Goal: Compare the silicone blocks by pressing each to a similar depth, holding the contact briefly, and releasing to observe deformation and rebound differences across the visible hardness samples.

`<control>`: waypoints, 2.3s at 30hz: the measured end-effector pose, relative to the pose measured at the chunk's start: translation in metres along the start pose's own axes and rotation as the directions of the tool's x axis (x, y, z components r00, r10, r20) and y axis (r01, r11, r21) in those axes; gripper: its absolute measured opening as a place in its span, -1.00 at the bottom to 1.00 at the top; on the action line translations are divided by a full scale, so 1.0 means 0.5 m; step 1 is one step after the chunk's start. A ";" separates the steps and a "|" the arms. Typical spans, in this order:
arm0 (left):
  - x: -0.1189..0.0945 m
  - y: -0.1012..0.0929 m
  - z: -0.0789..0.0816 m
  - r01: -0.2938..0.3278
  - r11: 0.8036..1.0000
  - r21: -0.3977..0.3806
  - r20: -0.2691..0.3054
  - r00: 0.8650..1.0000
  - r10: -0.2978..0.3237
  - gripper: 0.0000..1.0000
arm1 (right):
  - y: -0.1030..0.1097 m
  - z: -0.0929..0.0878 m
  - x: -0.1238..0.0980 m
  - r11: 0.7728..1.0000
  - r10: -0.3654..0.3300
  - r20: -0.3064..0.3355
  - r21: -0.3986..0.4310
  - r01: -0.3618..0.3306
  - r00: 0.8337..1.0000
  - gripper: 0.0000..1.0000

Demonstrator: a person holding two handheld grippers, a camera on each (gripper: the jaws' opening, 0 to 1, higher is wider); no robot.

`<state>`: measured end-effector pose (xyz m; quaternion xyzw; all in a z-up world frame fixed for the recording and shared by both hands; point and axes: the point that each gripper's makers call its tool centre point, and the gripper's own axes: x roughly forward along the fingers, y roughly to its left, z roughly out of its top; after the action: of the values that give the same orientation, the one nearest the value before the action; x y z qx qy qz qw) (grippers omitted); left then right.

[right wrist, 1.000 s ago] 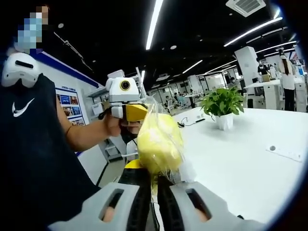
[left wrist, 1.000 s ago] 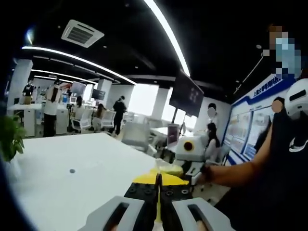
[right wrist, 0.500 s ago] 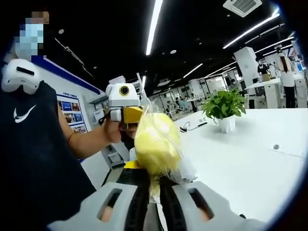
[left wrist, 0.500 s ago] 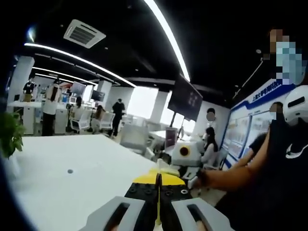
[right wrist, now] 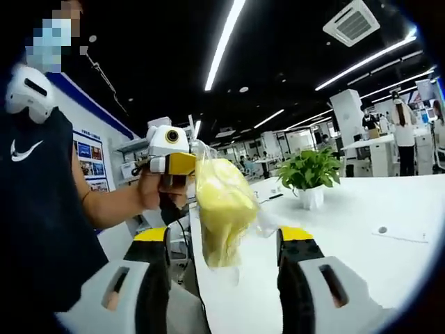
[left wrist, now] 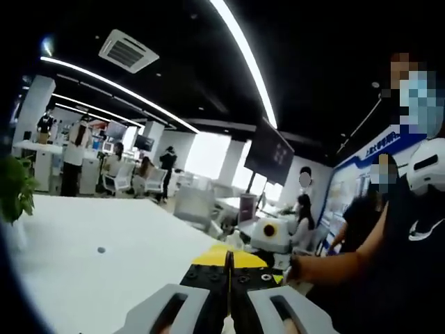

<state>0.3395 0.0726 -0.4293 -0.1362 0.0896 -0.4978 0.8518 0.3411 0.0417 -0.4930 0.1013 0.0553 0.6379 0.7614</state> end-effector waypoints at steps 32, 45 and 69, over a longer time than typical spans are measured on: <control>-0.006 0.066 -0.055 -0.061 0.980 -0.189 0.040 0.997 0.070 -1.00 | -0.154 -0.131 -0.219 0.877 -0.473 -0.043 -0.117 0.466 0.880 0.93; -0.016 0.115 -0.113 -0.095 0.940 -0.328 0.037 0.993 0.113 -1.00 | -0.182 -0.279 -0.344 0.783 -0.622 -0.175 -0.173 0.598 0.764 0.93; -0.037 0.200 -0.294 -0.208 0.871 -0.444 -0.073 0.978 0.196 -1.00 | -0.164 -0.316 -0.370 0.763 -0.644 -0.198 -0.102 0.638 0.739 0.93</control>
<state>0.3704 0.1147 -0.6002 -0.3128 0.2270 -0.3738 0.8432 0.3528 -0.1405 -0.6738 -0.0059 0.1621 0.3450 0.9245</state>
